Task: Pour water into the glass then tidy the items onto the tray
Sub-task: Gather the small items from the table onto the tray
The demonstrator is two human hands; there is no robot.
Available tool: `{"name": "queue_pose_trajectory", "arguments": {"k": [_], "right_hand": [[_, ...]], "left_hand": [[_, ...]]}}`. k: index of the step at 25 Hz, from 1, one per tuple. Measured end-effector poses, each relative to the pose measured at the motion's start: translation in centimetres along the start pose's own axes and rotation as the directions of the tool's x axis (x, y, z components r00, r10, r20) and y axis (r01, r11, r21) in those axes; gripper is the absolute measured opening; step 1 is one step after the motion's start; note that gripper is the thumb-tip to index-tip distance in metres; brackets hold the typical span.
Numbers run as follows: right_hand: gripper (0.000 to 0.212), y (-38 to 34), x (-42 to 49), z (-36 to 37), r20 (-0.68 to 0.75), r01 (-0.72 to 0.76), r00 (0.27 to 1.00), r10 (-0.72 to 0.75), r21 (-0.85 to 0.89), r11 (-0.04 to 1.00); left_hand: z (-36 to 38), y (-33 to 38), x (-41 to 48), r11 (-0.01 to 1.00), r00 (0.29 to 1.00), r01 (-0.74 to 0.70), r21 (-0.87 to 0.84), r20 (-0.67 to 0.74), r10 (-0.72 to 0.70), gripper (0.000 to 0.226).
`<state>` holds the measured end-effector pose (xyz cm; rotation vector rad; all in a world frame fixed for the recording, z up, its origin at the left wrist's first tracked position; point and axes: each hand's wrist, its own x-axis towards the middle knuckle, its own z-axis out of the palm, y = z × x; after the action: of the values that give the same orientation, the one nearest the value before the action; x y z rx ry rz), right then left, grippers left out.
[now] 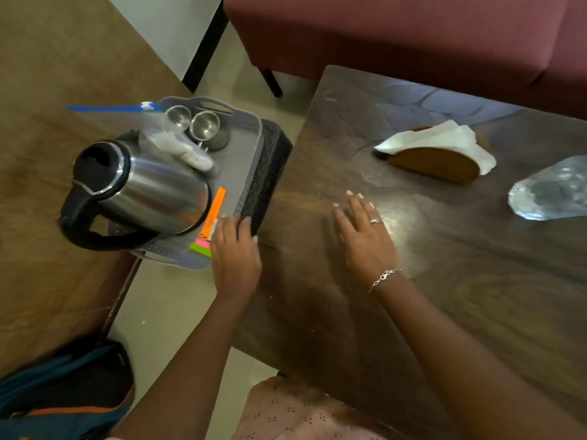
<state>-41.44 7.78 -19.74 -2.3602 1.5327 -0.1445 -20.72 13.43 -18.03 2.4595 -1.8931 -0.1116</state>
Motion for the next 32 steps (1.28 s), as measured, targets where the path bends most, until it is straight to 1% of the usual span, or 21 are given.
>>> {"name": "queue_pose_trajectory", "arguments": {"k": [2,3,5,7,10,12,15,16,17,19,20,21,22,23,24,25,26,27,29,30,32], "right_hand": [[0.057,2.4,-1.9,-0.6,-0.039,-0.007,0.999,0.005,-0.069,0.998],[0.056,3.8,-3.0,-0.9,-0.056,-0.019,0.998,0.014,-0.091,0.996],[0.057,6.9,-5.6,-1.3,-0.065,-0.057,0.997,0.049,-0.119,0.991],[0.061,10.0,-8.3,-1.7,-0.059,-0.121,0.992,0.114,-0.136,0.983],[0.062,14.9,-12.1,-2.8,-0.055,-0.245,0.969,0.239,-0.133,0.960],[0.063,18.7,-14.7,-4.0,-0.067,-0.325,0.945,0.319,-0.122,0.938],[0.063,23.9,-18.2,-6.2,-0.081,-0.443,0.895,0.439,-0.036,0.896],[0.061,25.0,-19.2,-6.9,-0.077,-0.455,0.887,0.454,0.006,0.890],[0.058,26.4,-20.3,-7.7,-0.083,-0.455,0.886,0.457,0.037,0.890],[0.053,29.4,-22.8,-9.0,-0.163,-0.460,0.870,0.466,0.076,0.885],[0.048,31.0,-24.1,-9.5,-0.221,-0.505,0.826,0.519,0.121,0.855],[0.040,32.5,-25.5,-9.8,-0.269,-0.580,0.745,0.611,0.193,0.792],[0.032,33.8,-26.9,-10.0,-0.293,-0.665,0.623,0.725,0.290,0.688],[0.026,34.8,-28.2,-10.0,-0.276,-0.740,0.466,0.841,0.400,0.541],[0.021,35.6,-29.1,-9.8,-0.218,-0.789,0.309,0.926,0.485,0.377],[0.017,36.2,-29.7,-9.4,-0.145,-0.817,0.191,0.971,0.525,0.239],[0.017,36.7,-30.0,-9.0,-0.077,-0.836,0.125,0.989,0.529,0.147],[0.020,37.0,-30.0,-8.5,-0.023,-0.851,0.112,0.993,0.514,0.108],[0.031,37.5,-29.6,-7.8,0.044,-0.881,0.128,0.991,0.463,0.094],[0.034,37.7,-29.5,-7.6,0.064,-0.892,0.125,0.990,0.444,0.084],[0.031,37.9,-29.5,-7.0,0.089,-0.897,0.114,0.989,0.438,0.064]], "left_hand": [[0.4,5.1,-1.3,0.983,0.982,-0.185,0.017,-0.019,0.185,0.041],[0.8,7.8,-2.0,0.966,0.966,-0.259,0.016,0.003,0.259,0.046],[1.5,13.0,-3.5,0.932,0.929,-0.362,-0.013,0.074,0.362,0.059],[2.2,17.6,-4.9,0.904,0.894,-0.427,-0.032,0.134,0.428,0.067],[2.7,23.9,-6.4,0.871,0.851,-0.482,-0.092,0.185,0.491,0.068],[3.0,28.2,-7.3,0.832,0.806,-0.537,-0.141,0.205,0.555,0.066],[3.4,33.9,-8.2,0.743,0.703,-0.635,-0.213,0.241,0.669,0.061],[3.7,35.3,-8.0,0.701,0.651,-0.674,-0.233,0.261,0.713,0.059],[4.1,37.1,-7.8,0.645,0.585,-0.723,-0.246,0.279,0.762,0.057],[5.0,40.6,-6.7,0.538,0.472,-0.809,-0.237,0.283,0.835,0.052],[5.4,42.4,-6.0,0.504,0.442,-0.832,-0.231,0.273,0.855,0.047],[5.7,44.1,-5.2,0.489,0.431,-0.843,-0.226,0.262,0.864,0.042],[6.0,45.8,-4.5,0.484,0.431,-0.846,-0.222,0.248,0.868,0.038],[6.3,47.5,-3.9,0.487,0.437,-0.845,-0.222,0.240,0.867,0.036],[6.7,48.9,-3.4,0.497,0.449,-0.838,-0.223,0.234,0.862,0.039],[7.1,50.1,-3.0,0.508,0.461,-0.837,-0.205,0.235,0.856,0.043],[7.7,51.3,-2.8,0.514,0.471,-0.842,-0.166,0.240,0.849,0.046],[8.1,52.3,-2.7,0.522,0.484,-0.845,-0.118,0.246,0.840,0.045],[8.5,53.6,-2.5,0.551,0.523,-0.832,-0.063,0.243,0.817,0.034],[8.4,54.0,-2.4,0.564,0.538,-0.824,-0.056,0.238,0.809,0.028],[8.3,54.3,-2.3,0.564,0.535,-0.824,-0.062,0.245,0.809,0.024]]}}
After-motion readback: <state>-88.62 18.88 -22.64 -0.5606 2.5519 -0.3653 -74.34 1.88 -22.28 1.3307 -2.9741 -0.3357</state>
